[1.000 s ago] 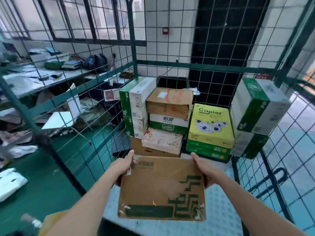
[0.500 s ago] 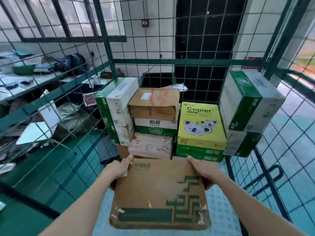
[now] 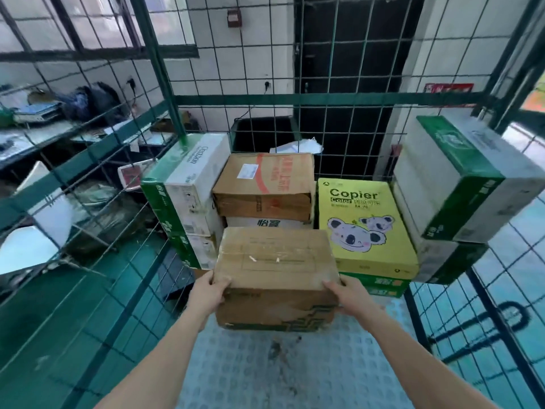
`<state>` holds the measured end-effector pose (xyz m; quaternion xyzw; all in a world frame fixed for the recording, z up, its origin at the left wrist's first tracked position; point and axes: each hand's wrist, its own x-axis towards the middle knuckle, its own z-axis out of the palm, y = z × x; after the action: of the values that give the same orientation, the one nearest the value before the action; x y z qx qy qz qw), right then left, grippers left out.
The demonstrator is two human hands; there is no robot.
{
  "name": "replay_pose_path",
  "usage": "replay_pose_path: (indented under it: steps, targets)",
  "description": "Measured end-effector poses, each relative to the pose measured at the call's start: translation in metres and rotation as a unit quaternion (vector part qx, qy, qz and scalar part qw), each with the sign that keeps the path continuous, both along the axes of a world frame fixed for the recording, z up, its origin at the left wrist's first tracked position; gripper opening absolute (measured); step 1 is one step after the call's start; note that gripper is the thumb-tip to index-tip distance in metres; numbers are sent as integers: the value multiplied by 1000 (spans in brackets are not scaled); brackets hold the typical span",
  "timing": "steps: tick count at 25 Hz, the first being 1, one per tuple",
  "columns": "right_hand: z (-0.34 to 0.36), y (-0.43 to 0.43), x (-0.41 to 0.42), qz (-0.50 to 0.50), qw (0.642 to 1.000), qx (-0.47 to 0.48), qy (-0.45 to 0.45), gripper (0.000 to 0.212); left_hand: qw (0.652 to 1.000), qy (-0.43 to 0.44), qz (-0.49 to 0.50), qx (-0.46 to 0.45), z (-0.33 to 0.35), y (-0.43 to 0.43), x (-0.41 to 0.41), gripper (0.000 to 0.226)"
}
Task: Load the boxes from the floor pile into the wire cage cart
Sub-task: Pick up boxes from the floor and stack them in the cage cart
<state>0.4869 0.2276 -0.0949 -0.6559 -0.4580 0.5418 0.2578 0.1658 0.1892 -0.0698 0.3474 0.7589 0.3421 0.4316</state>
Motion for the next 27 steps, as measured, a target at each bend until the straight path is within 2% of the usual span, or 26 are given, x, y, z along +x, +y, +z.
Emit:
replay_pose_path:
  steps: [3, 6, 9, 12, 17, 20, 24, 27]
  targets:
    - [-22, 34, -34, 11, 1000, 1, -27, 29, 999, 41, -8, -29, -22, 43, -34, 14]
    - [-46, 69, -65, -22, 999, -28, -8, 27, 998, 37, -17, -42, -46, 93, -65, 16]
    - [-67, 97, -83, -64, 997, -37, 30, 32, 999, 6, -14, -36, -65, 135, -81, 31]
    - [-94, 126, -99, -85, 996, -28, 27, 52, 997, -57, -6, -51, -95, 170, -95, 48]
    - [-124, 148, -114, -115, 992, -23, 54, 50, 990, -124, 30, -64, -139, 200, -105, 75]
    - [-135, 147, -121, -124, 991, -22, 54, 46, 988, -138, 37, -62, -145, 198, -103, 75]
    - [-146, 152, -124, -114, 993, -15, 28, 52, 988, -133, 35, -66, -155, 200, -107, 74]
    - [-141, 159, -125, -100, 995, -15, -9, 40, 989, -127, 20, -77, -163, 205, -111, 72]
